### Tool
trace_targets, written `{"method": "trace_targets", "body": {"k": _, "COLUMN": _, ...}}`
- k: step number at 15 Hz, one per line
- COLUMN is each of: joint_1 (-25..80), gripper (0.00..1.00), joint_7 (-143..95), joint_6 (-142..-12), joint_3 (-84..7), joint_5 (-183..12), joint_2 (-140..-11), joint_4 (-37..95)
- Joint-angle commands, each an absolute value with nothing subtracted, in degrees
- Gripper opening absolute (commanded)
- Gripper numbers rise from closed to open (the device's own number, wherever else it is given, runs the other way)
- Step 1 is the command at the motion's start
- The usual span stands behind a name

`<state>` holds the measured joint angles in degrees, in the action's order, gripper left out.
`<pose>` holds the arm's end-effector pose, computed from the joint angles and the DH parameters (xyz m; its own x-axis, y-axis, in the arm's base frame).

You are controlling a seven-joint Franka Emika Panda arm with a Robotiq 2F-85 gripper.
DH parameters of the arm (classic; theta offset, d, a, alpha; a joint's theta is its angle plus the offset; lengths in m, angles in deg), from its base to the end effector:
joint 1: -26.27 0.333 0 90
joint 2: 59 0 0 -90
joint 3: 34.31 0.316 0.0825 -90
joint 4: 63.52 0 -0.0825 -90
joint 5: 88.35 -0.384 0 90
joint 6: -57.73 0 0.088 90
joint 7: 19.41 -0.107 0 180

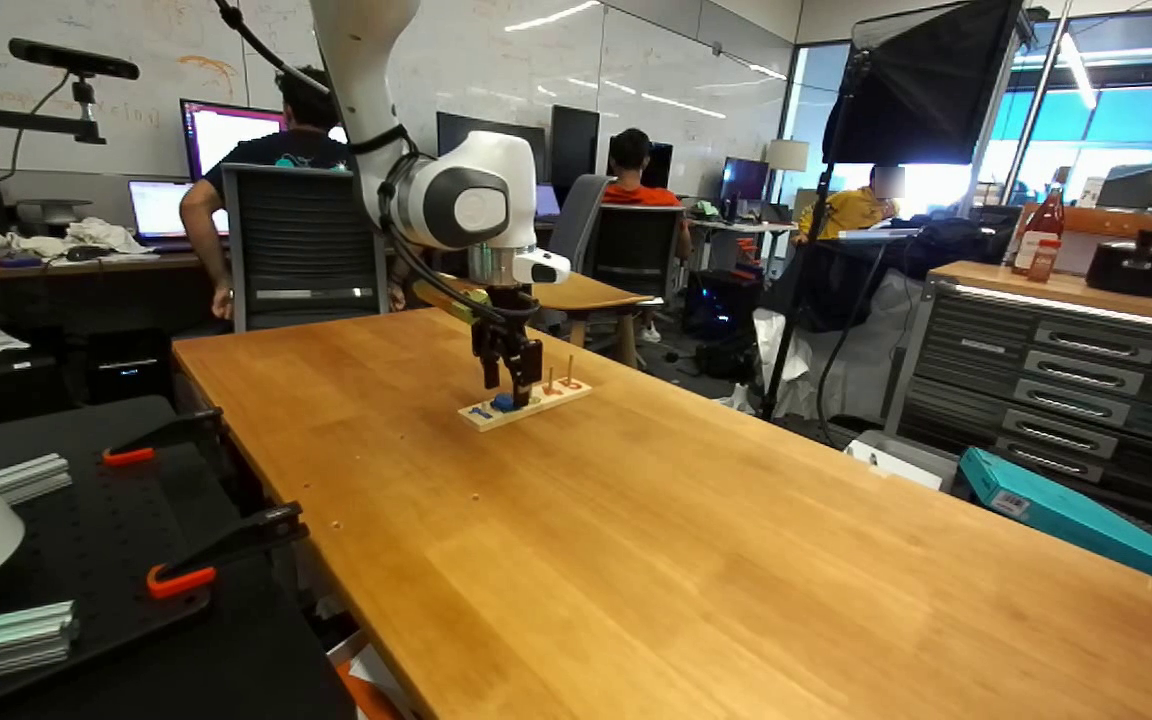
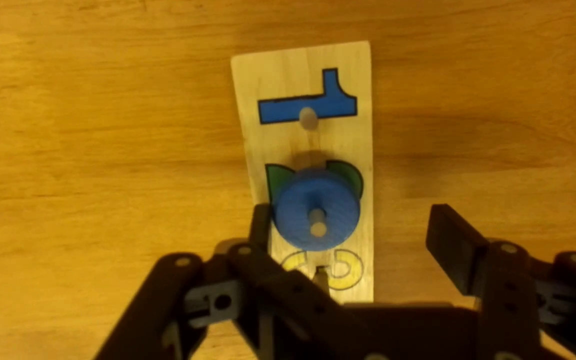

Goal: Pick up the blue lid from the wooden holder and put it on the table

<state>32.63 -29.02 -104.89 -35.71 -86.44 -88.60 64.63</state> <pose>0.5442 0.0484 0.1438 0.9951 -0.0454 0.0874 -0.0465 -0.9989 0.0102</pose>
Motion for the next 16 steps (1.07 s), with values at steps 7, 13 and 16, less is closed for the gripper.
{"method": "trace_targets", "body": {"k": 7, "joint_1": 33.2, "gripper": 0.18, "joint_7": -29.6, "joint_6": -106.2, "joint_3": -36.5, "joint_5": -86.9, "joint_2": -90.1, "joint_4": 61.8}}
{"method": "trace_targets", "body": {"k": 13, "joint_1": 32.7, "gripper": 0.18, "joint_7": -30.0, "joint_6": -101.7, "joint_3": -34.4, "joint_5": -89.5, "joint_2": -84.5, "joint_4": 62.9}}
{"method": "trace_targets", "body": {"k": 16, "joint_1": 32.3, "gripper": 0.18, "joint_7": -30.1, "joint_6": -99.0, "joint_3": -34.4, "joint_5": -90.1, "joint_2": -80.6, "joint_4": 62.7}}
